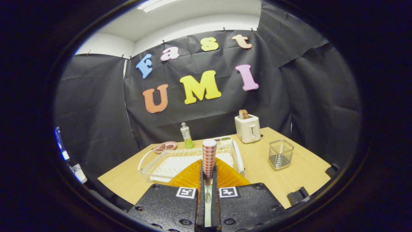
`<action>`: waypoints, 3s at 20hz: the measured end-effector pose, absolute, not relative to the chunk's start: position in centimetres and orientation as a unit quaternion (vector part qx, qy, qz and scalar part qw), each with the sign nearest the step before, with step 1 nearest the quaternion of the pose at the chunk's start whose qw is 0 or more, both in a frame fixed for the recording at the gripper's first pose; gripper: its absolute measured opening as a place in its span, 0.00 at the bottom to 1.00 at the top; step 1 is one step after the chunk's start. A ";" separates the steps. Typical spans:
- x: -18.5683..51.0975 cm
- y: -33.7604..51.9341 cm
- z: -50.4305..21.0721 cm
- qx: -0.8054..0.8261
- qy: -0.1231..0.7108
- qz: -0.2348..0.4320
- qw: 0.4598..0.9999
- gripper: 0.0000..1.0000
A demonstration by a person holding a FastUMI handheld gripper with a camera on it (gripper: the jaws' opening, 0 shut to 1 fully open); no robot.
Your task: Take the plate from the dish rack, then take the spoon from the basket and place it into the plate.
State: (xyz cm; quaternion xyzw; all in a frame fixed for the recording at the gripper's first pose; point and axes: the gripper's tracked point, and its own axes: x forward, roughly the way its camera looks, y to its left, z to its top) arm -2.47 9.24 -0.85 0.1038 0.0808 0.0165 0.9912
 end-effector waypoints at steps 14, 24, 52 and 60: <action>0.2 14.3 -4.9 0.099 0.123 0.029 0.987 0.16; 0.1 13.2 -4.8 0.095 0.112 0.015 0.989 0.25; -7.9 7.7 -0.8 0.051 0.004 -0.020 0.998 0.91; -11.6 7.5 -1.3 0.026 -0.002 0.001 1.000 0.91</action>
